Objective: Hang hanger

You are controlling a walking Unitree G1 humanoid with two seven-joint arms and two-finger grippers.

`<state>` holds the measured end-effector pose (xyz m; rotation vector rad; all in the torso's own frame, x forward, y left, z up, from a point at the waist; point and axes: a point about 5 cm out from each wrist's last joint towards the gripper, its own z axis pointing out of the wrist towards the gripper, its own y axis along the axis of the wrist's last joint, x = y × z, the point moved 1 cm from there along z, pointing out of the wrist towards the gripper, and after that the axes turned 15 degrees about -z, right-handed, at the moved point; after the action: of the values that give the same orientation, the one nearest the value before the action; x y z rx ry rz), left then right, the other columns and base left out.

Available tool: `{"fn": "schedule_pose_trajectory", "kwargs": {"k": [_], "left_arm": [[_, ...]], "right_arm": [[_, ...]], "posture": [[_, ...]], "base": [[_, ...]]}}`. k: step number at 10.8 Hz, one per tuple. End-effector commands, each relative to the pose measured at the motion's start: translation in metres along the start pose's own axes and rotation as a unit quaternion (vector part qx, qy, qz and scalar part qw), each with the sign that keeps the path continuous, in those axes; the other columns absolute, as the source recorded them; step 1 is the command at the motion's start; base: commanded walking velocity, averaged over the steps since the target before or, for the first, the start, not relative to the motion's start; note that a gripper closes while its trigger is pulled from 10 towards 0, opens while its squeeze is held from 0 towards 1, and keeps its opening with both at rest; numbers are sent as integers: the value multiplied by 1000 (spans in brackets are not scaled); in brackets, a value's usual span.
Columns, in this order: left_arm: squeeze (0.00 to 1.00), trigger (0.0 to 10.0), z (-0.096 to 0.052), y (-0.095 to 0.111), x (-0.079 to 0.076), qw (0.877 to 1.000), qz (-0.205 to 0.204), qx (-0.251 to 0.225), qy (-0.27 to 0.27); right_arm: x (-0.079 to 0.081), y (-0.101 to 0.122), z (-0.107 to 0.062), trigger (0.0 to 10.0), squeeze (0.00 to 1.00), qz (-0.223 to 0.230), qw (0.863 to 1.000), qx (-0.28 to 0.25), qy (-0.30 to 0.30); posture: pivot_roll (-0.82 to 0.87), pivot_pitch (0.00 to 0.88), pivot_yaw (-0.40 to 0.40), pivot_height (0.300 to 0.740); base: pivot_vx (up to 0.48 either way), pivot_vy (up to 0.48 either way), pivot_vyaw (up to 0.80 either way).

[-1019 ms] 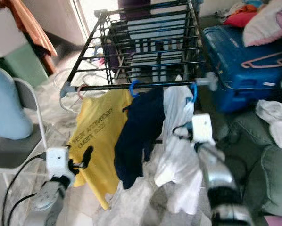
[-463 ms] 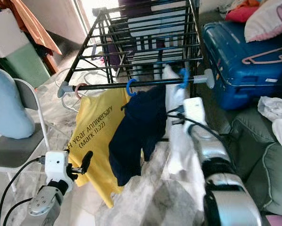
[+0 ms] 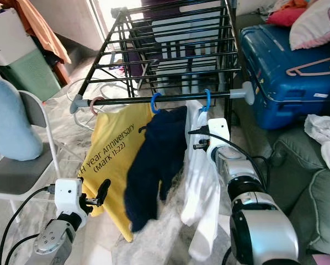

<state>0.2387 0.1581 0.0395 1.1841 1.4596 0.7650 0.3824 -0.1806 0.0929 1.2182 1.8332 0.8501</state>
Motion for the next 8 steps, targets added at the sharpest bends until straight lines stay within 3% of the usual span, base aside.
{"fn": "schedule_pose_trajectory", "kwargs": {"k": [1,3,4,5,8], "left_arm": [[0,10000,0,5,6,1000,4,-4,12],[0,10000,0,6,5,1000,3,-1,12],[0,10000,0,6,5,1000,2,-1,13],[0,10000,0,5,6,1000,1,0,13],[0,10000,3,4,3,1000,-4,4,10]], "right_arm": [[5,3,2,10000,0,13,1000,4,7],[6,4,2,10000,0,27,1000,4,9],[7,5,3,10000,765,37,999,-2,10],[6,10,2,10000,1000,38,999,-31,7],[0,7,-2,10000,1000,-2,997,-70,-31]], "posture": [[-21,0,144,740],[-15,0,142,740],[-13,0,142,740],[-14,0,140,740],[-30,0,147,740]], "base": [[0,0,0],[0,0,0],[0,0,0],[0,0,0],[0,0,0]]}}
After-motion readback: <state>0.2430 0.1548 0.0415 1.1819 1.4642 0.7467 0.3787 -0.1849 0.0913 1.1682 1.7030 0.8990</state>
